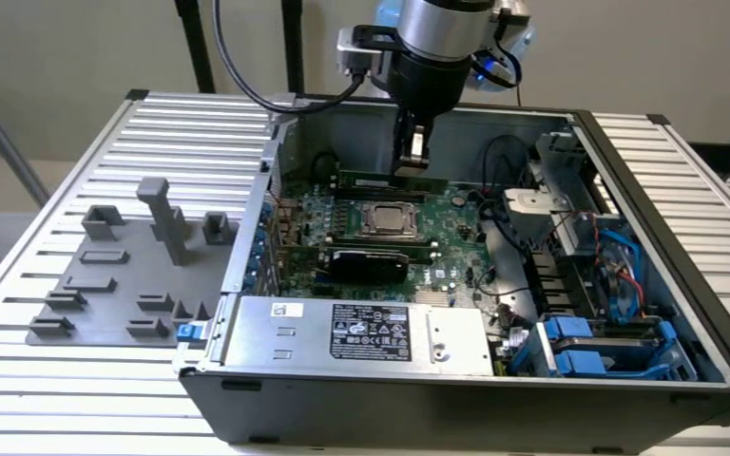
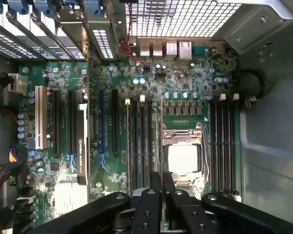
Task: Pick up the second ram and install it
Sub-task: 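Insert the second ram into the second slot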
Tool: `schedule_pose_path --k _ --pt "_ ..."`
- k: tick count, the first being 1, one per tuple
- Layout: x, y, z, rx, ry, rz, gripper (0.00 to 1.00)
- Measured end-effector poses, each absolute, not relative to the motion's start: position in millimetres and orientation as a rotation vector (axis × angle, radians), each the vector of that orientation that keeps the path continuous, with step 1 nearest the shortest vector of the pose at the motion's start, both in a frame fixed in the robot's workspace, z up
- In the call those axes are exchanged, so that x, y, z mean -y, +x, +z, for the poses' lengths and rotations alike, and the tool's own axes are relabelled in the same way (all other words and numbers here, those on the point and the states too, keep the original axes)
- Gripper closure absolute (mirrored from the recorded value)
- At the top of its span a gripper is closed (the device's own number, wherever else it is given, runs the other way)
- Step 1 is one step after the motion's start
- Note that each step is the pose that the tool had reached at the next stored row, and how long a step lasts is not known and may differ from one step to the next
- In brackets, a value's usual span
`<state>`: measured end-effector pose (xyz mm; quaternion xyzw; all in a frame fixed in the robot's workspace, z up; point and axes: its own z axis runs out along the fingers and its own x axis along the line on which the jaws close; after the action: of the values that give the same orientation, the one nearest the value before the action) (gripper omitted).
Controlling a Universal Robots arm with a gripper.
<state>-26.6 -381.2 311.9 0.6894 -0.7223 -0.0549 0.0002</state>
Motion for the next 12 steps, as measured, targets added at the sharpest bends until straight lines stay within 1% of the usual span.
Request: schedule_pose_path --k 4,9,12 --pt "379.4 -28.7 304.6 2.268 2.167 -0.168 1.0" --pt "378.8 -29.7 297.4 2.273 2.173 -0.146 1.0" --pt "378.8 -32.7 291.9 2.274 2.173 -0.142 1.0"
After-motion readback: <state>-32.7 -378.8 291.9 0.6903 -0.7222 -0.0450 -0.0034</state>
